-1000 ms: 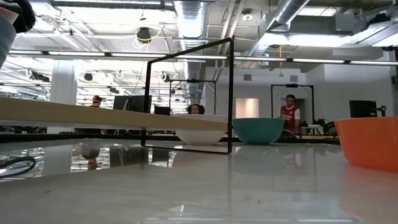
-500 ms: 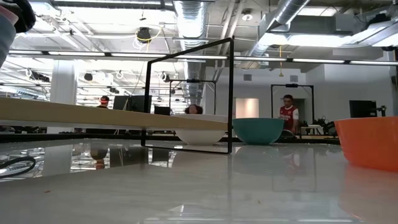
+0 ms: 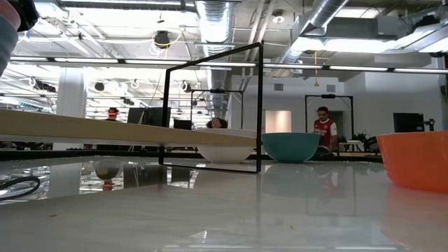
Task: Place and stack bowls onto a shelf
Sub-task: Stack the big pink bowl on the big blue bowl on the shelf
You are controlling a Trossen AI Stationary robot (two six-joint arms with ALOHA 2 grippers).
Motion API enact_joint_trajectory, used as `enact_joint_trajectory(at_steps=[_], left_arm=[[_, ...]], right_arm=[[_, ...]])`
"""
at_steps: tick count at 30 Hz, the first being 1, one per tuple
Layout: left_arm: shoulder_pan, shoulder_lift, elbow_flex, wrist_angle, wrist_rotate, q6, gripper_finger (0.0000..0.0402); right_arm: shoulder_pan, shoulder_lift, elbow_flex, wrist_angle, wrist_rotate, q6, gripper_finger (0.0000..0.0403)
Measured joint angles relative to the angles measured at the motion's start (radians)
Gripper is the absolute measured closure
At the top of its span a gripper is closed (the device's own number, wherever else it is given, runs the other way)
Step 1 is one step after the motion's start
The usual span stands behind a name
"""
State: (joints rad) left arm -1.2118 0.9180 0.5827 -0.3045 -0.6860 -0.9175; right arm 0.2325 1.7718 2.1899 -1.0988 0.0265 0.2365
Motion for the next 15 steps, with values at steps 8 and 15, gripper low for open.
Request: enact_joint_trajectory(at_steps=[8, 15], left_arm=[[0.000, 0.002, 0.000, -0.006, -0.012, 0.032, 0.0267], [0.000, 0.047, 0.000, -0.046, -0.011, 0.041, 0.0274]], right_arm=[[0.000, 0.000, 0.000, 0.000, 0.000, 0.000, 0.0178], [0.000, 0.000, 0.000, 0.000, 0.000, 0.001, 0.0178]])
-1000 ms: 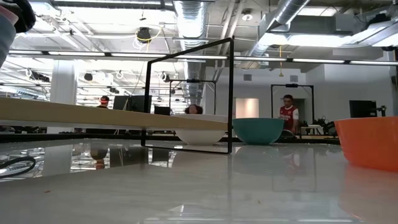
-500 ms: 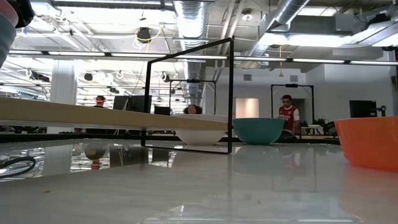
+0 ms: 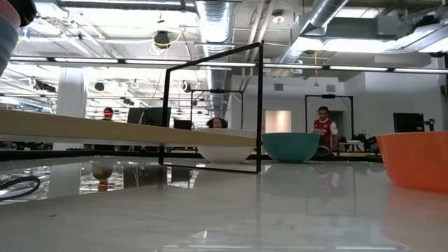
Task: Place and stack bowls onto a shelf
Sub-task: Stack the big pink bowl on the big blue bowl on the shelf, then stack the big green bowl on the big pink bowl on the shelf
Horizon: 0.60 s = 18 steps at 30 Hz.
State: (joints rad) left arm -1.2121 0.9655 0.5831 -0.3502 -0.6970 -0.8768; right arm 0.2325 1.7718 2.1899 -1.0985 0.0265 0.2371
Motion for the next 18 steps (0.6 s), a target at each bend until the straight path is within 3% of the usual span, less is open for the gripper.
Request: enact_joint_trajectory(at_steps=[10, 16, 18], left_arm=[[0.000, 0.072, 0.003, 0.034, -0.011, -0.032, 0.0276], [-0.001, 0.026, 0.007, 0.078, -0.053, -0.018, 0.0276], [0.000, -0.005, 0.029, 0.084, -0.083, -0.006, 0.0276]], right_arm=[[-0.016, 0.000, 0.000, 0.000, 0.000, 0.000, 0.0178], [-0.035, 0.000, 0.000, -0.001, 0.004, 0.000, 0.0178], [-0.046, 0.000, 0.000, -0.004, 0.047, 0.007, 0.0178]])
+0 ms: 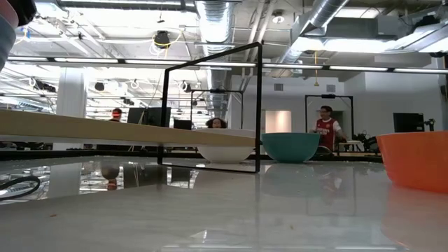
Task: Place and stack bowls onto a shelf
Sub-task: Stack the big green bowl on the big pink bowl on the shelf
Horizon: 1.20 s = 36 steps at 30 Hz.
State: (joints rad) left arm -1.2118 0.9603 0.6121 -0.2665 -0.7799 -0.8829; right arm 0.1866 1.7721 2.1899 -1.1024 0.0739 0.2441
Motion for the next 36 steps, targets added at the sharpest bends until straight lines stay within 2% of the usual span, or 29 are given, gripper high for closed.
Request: enact_joint_trajectory(at_steps=[4, 7, 13, 15, 18, 22, 25, 29, 36], left_arm=[[0.008, -0.073, 0.049, 0.001, -0.103, 0.051, 0.0276], [0.016, -0.139, 0.092, 0.002, -0.226, 0.123, 0.0276], [0.035, -0.258, 0.175, 0.005, -0.534, 0.241, 0.0276], [0.044, -0.293, 0.192, 0.004, -0.593, 0.283, 0.0276], [0.063, -0.338, 0.204, 0.004, -0.602, 0.367, 0.0276], [0.106, -0.381, 0.206, 0.004, -0.592, 0.450, 0.0266], [0.142, -0.405, 0.206, 0.004, -0.525, 0.485, 0.0250], [0.195, -0.416, 0.206, 0.004, -0.435, 0.515, 0.0223], [0.281, -0.421, 0.206, 0.000, -0.404, 0.548, 0.0183]], right_arm=[[-0.032, 0.000, 0.000, -0.077, 0.206, 0.011, 0.0178], [-0.072, 0.000, 0.000, -0.165, 0.356, 0.017, 0.0178], [-0.191, -0.001, -0.008, -0.321, 0.395, 0.016, 0.0178], [-0.232, -0.002, -0.038, -0.351, 0.395, -0.008, 0.0178], [-0.287, -0.002, -0.117, -0.344, 0.388, -0.068, 0.0178], [-0.362, -0.001, -0.268, -0.257, 0.286, -0.149, 0.0178], [-0.415, 0.000, -0.393, -0.170, 0.186, -0.167, 0.0178], [-0.466, 0.000, -0.531, -0.070, 0.144, -0.168, 0.0178], [-0.537, 0.000, -0.690, 0.061, 0.076, -0.200, 0.0178]])
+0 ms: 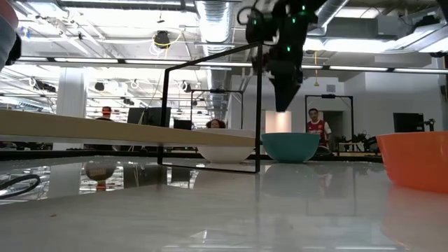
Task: Place and stack bowls onto a shelf
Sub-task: Stack the big green bowl on the big pink bowl on the shelf
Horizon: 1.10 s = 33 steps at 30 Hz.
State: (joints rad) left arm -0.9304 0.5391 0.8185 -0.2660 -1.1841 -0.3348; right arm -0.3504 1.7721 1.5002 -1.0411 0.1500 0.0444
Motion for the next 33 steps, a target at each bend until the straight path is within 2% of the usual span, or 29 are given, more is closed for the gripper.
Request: enact_joint_trajectory(at_steps=[4, 12, 19, 22, 26, 27, 33], left_arm=[[0.043, -0.018, 0.000, -0.026, 0.067, -0.009, 0.0177], [0.115, -0.042, 0.000, -0.101, 0.108, -0.015, 0.0177], [0.170, -0.043, 0.000, -0.139, 0.146, -0.012, 0.0177], [0.187, -0.043, 0.000, -0.141, 0.165, -0.013, 0.0177], [0.200, -0.043, 0.000, -0.149, 0.192, -0.014, 0.0177], [0.202, -0.043, 0.000, -0.149, 0.200, -0.014, 0.0177], [0.202, -0.043, 0.000, -0.147, 0.212, 0.025, 0.0177]], right_arm=[[-0.040, 0.000, -0.042, 0.055, -0.079, -0.003, 0.0178], [-0.052, 0.000, -0.139, 0.185, -0.076, -0.024, 0.0178], [-0.082, 0.029, -0.211, 0.203, -0.036, -0.046, 0.0194], [-0.091, 0.035, -0.212, 0.218, -0.018, -0.046, 0.0236], [-0.085, 0.041, -0.215, 0.207, -0.013, -0.046, 0.0365], [-0.081, 0.039, -0.212, 0.206, -0.012, -0.034, 0.0376], [-0.047, 0.039, -0.132, 0.096, -0.018, -0.003, 0.0376]])
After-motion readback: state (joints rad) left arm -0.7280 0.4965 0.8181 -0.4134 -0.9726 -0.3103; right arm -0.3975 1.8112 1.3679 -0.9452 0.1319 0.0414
